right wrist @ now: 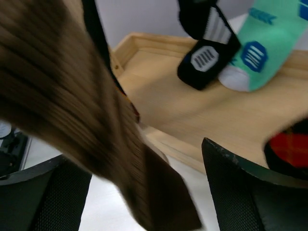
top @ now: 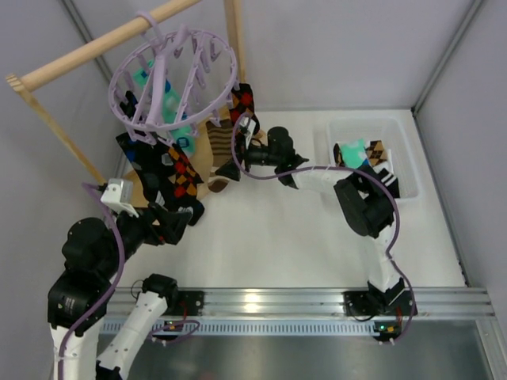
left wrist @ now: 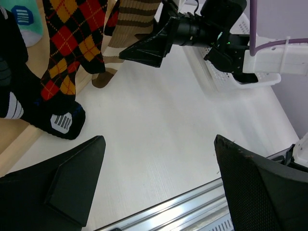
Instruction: Remove the socks clipped to the hanger
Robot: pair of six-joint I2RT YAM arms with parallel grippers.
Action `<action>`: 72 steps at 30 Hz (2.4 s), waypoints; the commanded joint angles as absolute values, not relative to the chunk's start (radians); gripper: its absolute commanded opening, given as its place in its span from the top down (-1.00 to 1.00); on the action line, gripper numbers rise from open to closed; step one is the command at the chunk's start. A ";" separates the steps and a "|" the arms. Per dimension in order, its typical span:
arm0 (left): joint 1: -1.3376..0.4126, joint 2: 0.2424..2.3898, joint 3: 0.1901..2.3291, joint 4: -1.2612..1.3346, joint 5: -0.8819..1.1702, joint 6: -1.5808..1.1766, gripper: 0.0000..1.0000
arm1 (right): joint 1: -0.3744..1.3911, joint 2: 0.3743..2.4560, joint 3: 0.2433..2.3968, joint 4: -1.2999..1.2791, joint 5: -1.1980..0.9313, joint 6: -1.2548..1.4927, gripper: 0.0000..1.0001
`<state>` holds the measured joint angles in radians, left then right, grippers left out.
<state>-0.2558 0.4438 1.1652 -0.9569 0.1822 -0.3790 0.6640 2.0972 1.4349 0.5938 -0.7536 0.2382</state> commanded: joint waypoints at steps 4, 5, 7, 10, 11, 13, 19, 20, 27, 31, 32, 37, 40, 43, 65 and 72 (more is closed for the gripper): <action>-0.255 0.477 1.224 -0.925 0.219 -0.371 -0.96 | 0.706 2.117 1.482 0.816 -0.770 0.256 -0.04; -0.255 0.486 1.230 -0.925 0.219 -0.377 -0.97 | 0.706 2.106 1.461 0.853 -0.764 0.277 0.32; -0.255 0.503 1.258 -0.917 0.236 -0.382 -0.97 | 0.707 2.062 1.382 0.908 -0.756 0.299 0.59; -0.255 0.554 1.290 -0.862 0.302 -0.425 -0.97 | 0.710 1.975 1.261 0.983 -0.714 0.318 0.90; -0.255 0.586 1.295 -0.836 0.361 -0.460 -0.97 | 0.716 1.950 1.231 0.998 -0.697 0.319 0.97; -0.252 0.648 1.313 -0.766 0.405 -0.512 -0.97 | 0.724 1.875 1.152 0.991 -0.637 0.308 1.00; -0.244 0.831 1.457 -0.758 0.319 -0.526 -0.97 | 0.796 1.692 1.014 0.847 -0.422 0.242 1.00; -0.244 0.868 1.485 -0.759 0.305 -0.520 -0.97 | 0.816 1.678 1.009 0.824 -0.372 0.226 1.00; -0.302 0.999 1.626 -0.765 0.135 -0.494 -0.97 | 0.946 1.617 1.055 0.585 -0.086 0.118 1.00; -0.564 1.051 1.646 -0.781 -0.323 -0.469 -0.96 | 1.006 1.620 1.060 0.546 0.035 0.104 1.00; -0.625 1.089 1.649 -0.788 -0.401 -0.468 -0.97 | 1.029 1.623 1.063 0.526 0.081 0.106 1.00; -0.980 1.138 1.655 -0.790 -0.831 -0.491 -0.97 | 1.061 1.640 1.036 0.546 0.118 0.179 1.00; -0.999 1.186 1.678 -0.792 -0.909 -0.486 -0.97 | 1.069 1.637 1.009 0.569 0.150 0.181 1.00; -1.000 1.232 1.703 -0.790 -0.980 -0.480 -0.96 | 1.098 1.637 1.005 0.577 0.178 0.167 1.00; -0.844 1.344 1.766 -0.801 -1.078 -0.440 -0.84 | 1.115 1.641 1.014 0.591 0.176 0.178 1.00; -0.772 1.348 1.755 -0.796 -1.028 -0.462 -0.69 | 1.124 1.635 1.015 0.589 0.156 0.172 1.00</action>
<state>-0.8001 1.3445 1.7374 -0.8150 -1.0351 -0.4484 1.0969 1.6375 0.9947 0.5575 0.1711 0.1829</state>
